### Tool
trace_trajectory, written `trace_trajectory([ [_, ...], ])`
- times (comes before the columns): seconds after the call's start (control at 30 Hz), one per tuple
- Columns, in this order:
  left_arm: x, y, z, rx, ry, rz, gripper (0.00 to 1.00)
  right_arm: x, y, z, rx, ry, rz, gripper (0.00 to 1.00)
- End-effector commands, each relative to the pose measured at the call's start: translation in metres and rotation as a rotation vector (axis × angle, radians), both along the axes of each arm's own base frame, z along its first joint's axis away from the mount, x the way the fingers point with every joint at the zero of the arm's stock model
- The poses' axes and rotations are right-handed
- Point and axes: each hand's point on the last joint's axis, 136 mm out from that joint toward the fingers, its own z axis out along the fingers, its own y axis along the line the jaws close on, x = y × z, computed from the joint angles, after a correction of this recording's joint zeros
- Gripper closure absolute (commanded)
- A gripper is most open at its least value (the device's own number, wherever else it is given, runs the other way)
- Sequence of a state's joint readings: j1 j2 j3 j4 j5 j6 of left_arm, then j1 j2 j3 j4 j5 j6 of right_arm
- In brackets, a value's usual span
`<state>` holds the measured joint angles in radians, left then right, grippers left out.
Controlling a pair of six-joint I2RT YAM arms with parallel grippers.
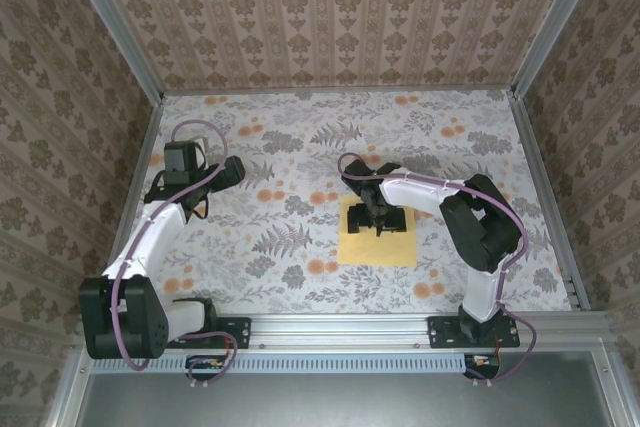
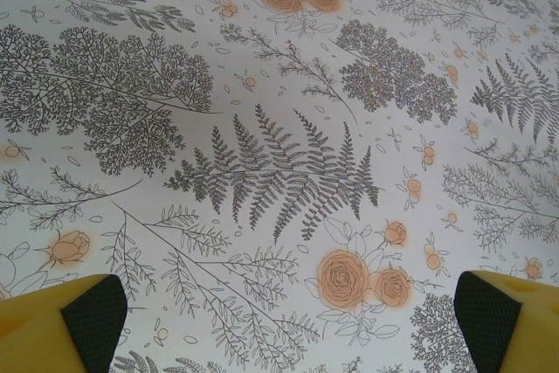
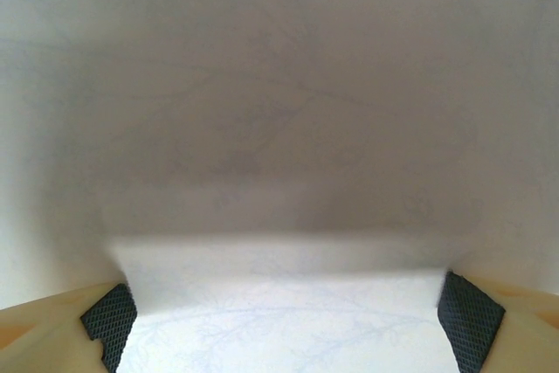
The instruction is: Fold a paper plane with a square sheet of paper (pick it up from the middle)
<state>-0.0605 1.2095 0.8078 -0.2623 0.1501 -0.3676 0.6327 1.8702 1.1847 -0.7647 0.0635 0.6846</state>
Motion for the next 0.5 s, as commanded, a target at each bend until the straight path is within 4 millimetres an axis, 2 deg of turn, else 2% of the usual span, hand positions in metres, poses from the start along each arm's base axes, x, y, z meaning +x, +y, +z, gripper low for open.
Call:
trace_trajectory([
  [0.0,0.0030,-0.0064,0.0122,-0.023,-0.015,-0.012,0.00,-0.0223,-0.0195,-0.0330,-0.079,0.097,-0.010,0.07],
  [0.27,0.0027,-0.0098,0.0114,-0.034,-0.012,-0.025,0.00,-0.0225,-0.0246,-0.0376,-0.077,0.093,-0.024,0.14],
  [0.47,0.0031,-0.0126,0.0110,-0.041,-0.009,-0.033,0.00,-0.0148,-0.0211,-0.0288,-0.048,0.052,-0.030,0.21],
])
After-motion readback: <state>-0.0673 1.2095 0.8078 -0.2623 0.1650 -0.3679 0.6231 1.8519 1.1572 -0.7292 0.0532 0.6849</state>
